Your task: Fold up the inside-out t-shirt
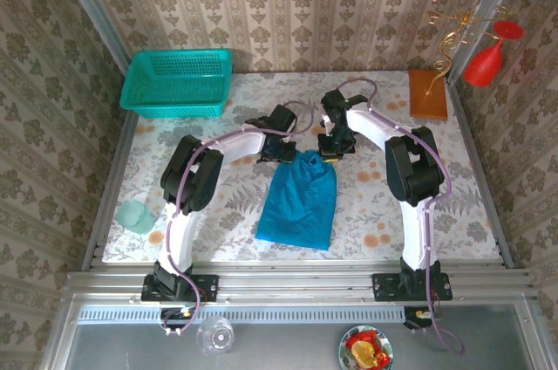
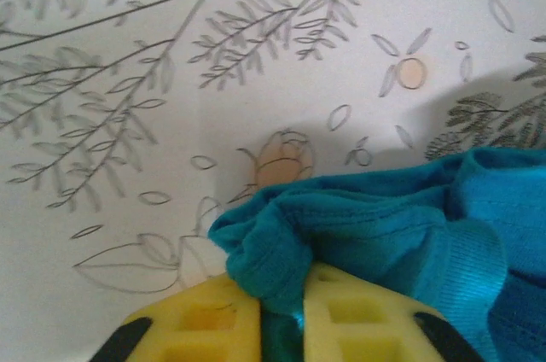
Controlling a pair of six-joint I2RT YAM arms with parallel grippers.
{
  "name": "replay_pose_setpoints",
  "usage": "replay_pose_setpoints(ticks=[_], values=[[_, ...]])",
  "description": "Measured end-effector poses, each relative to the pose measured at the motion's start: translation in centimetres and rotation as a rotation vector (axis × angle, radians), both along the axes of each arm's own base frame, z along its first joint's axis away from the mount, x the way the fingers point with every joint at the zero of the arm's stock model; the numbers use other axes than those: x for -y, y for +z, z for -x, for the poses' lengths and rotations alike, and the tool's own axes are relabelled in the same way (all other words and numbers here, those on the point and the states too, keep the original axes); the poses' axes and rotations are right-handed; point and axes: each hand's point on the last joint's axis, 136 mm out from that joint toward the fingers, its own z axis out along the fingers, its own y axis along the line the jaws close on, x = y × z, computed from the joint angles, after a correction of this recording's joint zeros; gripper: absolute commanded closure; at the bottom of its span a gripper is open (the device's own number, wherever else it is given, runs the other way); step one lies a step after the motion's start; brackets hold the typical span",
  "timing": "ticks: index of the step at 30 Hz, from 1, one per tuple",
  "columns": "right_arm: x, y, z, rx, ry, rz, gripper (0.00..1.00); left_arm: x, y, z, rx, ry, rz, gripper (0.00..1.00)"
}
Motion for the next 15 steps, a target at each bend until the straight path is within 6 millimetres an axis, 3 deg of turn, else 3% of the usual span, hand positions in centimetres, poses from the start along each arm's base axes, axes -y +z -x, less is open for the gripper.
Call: replay_pose_setpoints(ticks=[3,9,12,15], values=[[0.0,0.0,0.0,0.0,-0.002,0.0,1.0,0.5,0.0,0.1,-0.008,-0.006,0.041,0.99],[0.4,-0.1,-0.2,0.009,-0.015,0.023,1.0,0.1,0.2,-0.1,-0.022,-0.003,0.146,1.0],[1.0,0.0,0.0,0.035,-0.033,0.043,1.0,-0.5,0.4,-0.2,-0.014,0.004,0.185,1.0],[1.8,1.2,-0.1,0.101,-0.061,0.041,1.0,-2.4,0.6,0.0,-0.024,0.032,0.195,1.0]])
